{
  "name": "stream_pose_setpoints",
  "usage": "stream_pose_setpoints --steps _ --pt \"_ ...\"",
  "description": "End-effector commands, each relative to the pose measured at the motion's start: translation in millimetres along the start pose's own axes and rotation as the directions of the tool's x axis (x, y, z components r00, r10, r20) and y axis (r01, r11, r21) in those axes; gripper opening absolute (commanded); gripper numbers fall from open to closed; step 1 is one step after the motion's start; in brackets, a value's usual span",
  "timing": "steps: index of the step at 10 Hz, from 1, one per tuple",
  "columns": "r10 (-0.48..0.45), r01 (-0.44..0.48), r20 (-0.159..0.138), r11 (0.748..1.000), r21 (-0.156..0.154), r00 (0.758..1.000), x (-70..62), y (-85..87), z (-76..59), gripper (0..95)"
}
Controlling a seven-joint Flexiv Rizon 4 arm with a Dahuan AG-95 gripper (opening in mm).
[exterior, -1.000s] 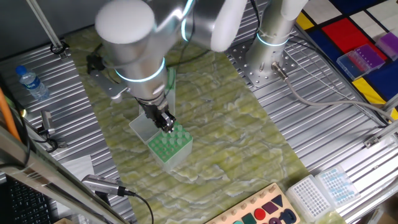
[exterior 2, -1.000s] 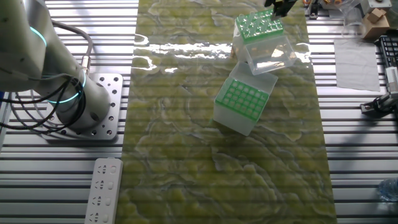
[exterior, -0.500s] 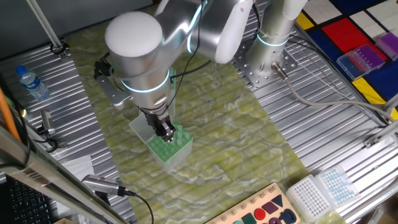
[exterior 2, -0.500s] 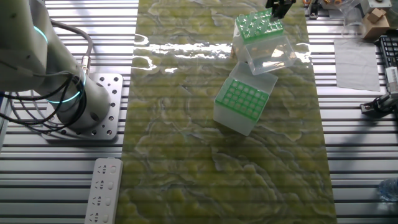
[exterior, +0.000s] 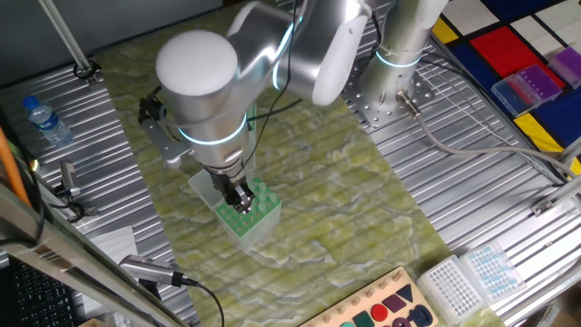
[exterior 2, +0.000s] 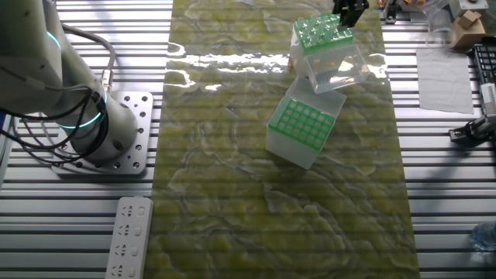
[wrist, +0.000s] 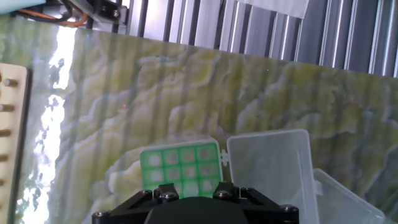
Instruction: Transfer all large pipette tips from one holder to another
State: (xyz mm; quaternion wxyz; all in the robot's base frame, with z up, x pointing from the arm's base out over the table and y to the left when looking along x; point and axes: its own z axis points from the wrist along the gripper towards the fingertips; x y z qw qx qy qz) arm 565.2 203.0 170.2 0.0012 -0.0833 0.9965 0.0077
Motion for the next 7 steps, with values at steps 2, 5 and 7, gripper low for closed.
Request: stream_pose_setpoints --steps 2,5,7 --pt "0.006 -0.006 0.006 1.000 0.004 1.000 1.4 -0.2 4.4 38.0" --pt "0.007 -0.007 0.014 1.000 0.007 1.000 1.3 0.1 10.8 38.0" --pt "0.008 -0.008 0.016 1.000 0.009 1.000 1.4 1.2 13.5 19.0"
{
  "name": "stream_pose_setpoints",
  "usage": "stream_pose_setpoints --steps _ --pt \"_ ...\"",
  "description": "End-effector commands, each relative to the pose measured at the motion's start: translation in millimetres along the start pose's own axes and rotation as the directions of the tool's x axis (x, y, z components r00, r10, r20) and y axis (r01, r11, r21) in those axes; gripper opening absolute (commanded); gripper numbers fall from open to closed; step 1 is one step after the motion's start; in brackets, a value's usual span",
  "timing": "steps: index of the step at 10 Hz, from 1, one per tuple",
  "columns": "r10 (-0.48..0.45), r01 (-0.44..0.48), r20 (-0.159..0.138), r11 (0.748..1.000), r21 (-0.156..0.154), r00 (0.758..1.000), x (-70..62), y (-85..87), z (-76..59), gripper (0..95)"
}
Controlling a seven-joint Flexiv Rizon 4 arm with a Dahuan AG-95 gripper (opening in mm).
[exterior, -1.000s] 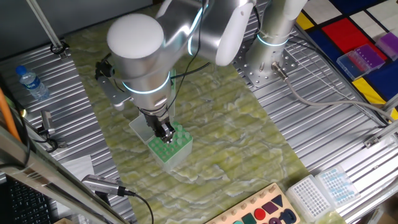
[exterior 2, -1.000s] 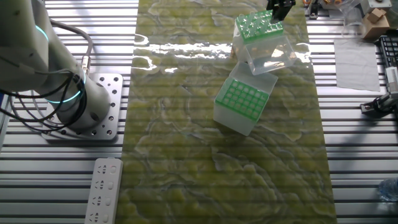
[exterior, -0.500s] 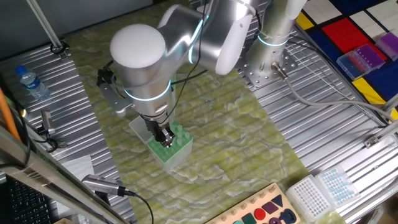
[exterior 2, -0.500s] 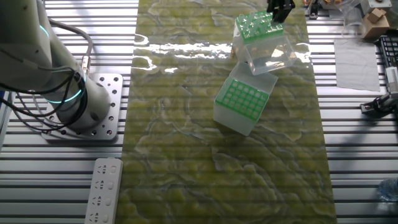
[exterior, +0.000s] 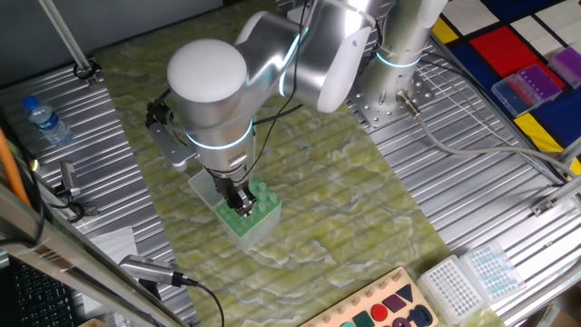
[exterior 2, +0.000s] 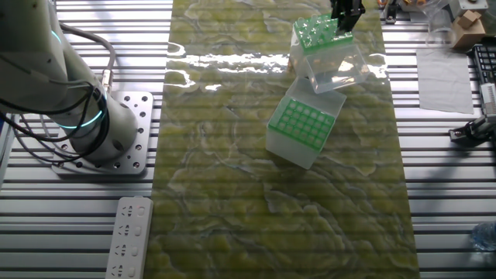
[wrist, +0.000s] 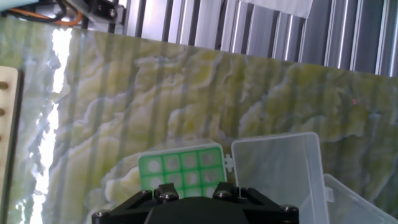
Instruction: Transfer all large pipette tips from one holder to another
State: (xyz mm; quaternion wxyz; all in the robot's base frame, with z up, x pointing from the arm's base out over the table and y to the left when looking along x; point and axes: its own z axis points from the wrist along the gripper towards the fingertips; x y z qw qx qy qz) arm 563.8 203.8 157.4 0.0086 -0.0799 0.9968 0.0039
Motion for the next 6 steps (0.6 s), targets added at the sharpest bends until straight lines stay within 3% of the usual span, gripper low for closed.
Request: stream_pose_setpoints --steps 1,6 --pt "0.000 0.000 0.001 1.000 0.001 1.000 0.3 0.8 1.9 19.0" --pt "-0.011 0.011 0.007 1.000 0.005 1.000 2.7 1.2 7.0 19.0"
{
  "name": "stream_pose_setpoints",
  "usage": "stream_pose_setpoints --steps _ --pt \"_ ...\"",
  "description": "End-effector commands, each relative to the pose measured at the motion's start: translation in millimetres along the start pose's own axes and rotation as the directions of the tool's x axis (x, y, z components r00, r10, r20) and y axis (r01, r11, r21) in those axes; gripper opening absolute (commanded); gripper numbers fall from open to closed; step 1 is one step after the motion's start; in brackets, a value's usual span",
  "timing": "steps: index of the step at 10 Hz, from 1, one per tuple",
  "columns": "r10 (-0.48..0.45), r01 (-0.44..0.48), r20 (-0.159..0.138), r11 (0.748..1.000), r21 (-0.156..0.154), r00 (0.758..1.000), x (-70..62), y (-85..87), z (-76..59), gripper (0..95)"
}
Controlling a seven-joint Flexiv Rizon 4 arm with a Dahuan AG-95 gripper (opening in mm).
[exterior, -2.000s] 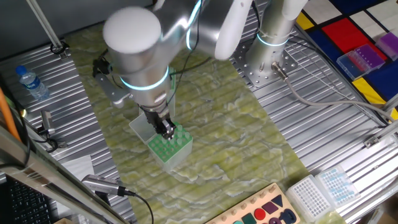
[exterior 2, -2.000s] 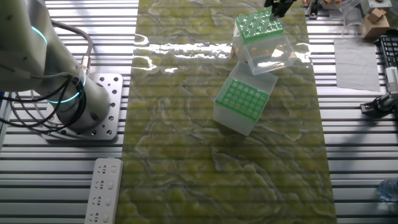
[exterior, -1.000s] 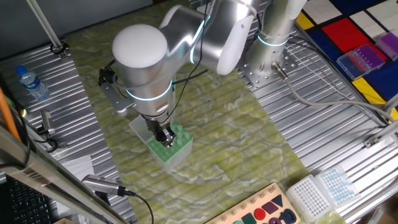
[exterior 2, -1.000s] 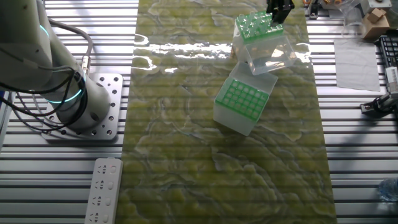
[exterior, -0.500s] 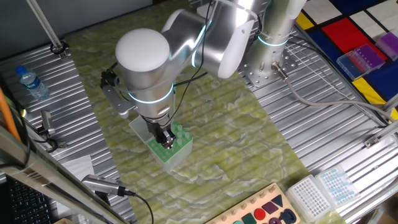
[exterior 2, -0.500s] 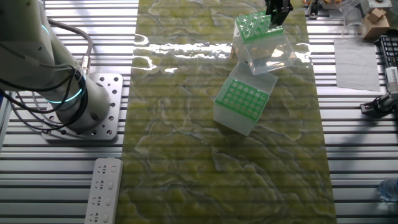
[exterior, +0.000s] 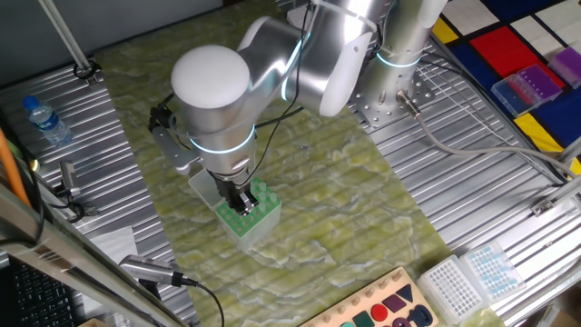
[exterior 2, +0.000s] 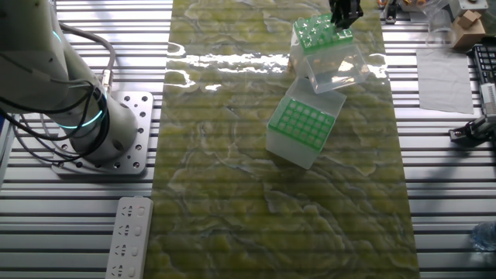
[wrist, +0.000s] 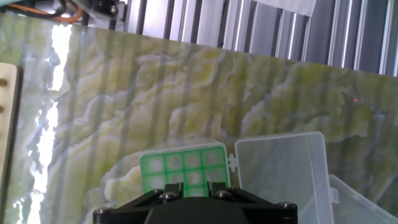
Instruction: Transfer all large pipette tips from one holder to another
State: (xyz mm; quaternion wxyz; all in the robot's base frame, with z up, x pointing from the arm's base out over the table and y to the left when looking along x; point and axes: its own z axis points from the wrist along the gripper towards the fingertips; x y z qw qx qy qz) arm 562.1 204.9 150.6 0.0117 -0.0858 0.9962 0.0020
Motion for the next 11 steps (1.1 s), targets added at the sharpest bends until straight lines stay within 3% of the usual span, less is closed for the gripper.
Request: stream_pose_setpoints --steps 1,2,5,7,9,11 --pt "0.002 -0.002 0.002 1.000 0.001 1.000 1.2 0.3 1.5 19.0" --pt "0.005 -0.005 0.002 1.000 0.001 1.000 1.2 0.5 1.9 0.0" --pt "0.001 -0.001 0.001 1.000 0.001 1.000 0.9 0.7 -0.5 0.0" --pt "-0.009 0.009 -0.003 1.000 -0.002 1.000 -0.8 1.7 -12.2 0.0" --pt "-0.009 0.009 -0.005 1.000 -0.004 1.000 -1.1 3.2 -27.9 0.0" --pt "-0.034 0.034 -0.008 0.999 -0.005 0.999 0.0 7.4 -56.2 0.0"
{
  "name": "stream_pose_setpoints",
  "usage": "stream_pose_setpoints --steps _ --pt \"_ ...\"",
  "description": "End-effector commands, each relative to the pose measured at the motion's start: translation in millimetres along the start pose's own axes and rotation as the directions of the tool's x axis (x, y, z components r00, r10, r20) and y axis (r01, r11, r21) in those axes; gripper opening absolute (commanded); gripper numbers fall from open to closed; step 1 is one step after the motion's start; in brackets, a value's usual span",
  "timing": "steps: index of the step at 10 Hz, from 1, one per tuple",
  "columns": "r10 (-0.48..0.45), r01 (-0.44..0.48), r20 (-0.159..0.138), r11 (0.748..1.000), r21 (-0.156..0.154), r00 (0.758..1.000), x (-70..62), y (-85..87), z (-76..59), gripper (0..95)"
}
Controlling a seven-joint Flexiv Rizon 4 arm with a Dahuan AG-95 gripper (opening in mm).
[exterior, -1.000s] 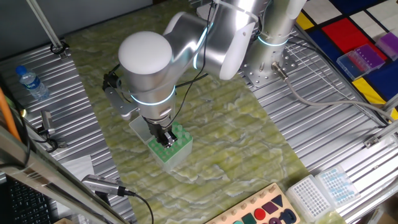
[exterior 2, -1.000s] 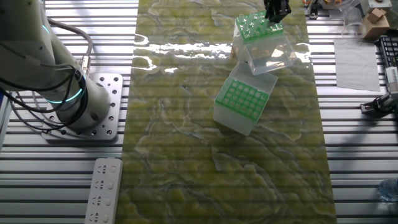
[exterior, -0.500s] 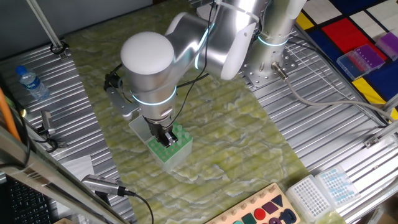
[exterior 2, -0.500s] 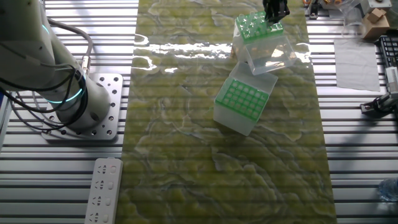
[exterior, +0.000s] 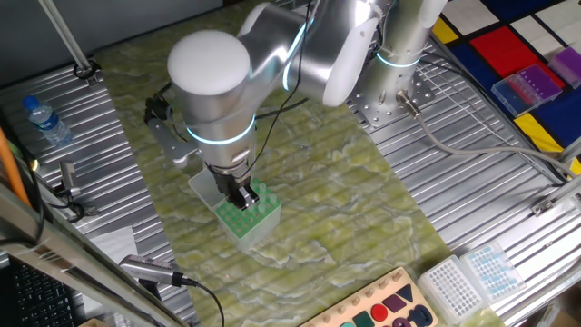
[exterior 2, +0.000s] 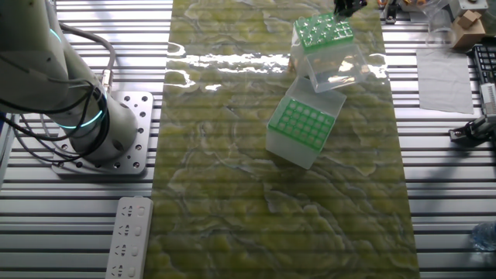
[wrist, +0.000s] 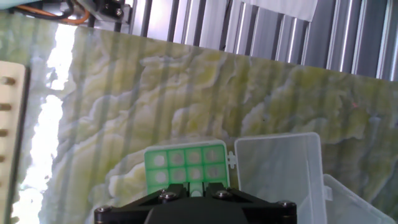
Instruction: Transfer all large pipette tips from one holder to another
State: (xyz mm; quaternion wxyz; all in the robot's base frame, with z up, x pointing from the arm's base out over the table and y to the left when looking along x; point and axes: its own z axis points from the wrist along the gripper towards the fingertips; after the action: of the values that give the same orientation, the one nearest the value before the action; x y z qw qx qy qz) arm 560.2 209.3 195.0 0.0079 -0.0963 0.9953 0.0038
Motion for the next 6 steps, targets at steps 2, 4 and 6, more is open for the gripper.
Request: stream_pose_setpoints --steps 2,4,6 --pt "-0.021 0.021 -0.003 1.000 0.003 1.000 -1.7 10.8 -39.8 0.0" --pt "-0.027 0.027 -0.017 1.000 -0.002 0.999 -4.6 14.3 -61.5 0.0" --pt "-0.048 0.048 -0.029 0.999 -0.007 0.998 -10.0 12.4 -81.4 0.0"
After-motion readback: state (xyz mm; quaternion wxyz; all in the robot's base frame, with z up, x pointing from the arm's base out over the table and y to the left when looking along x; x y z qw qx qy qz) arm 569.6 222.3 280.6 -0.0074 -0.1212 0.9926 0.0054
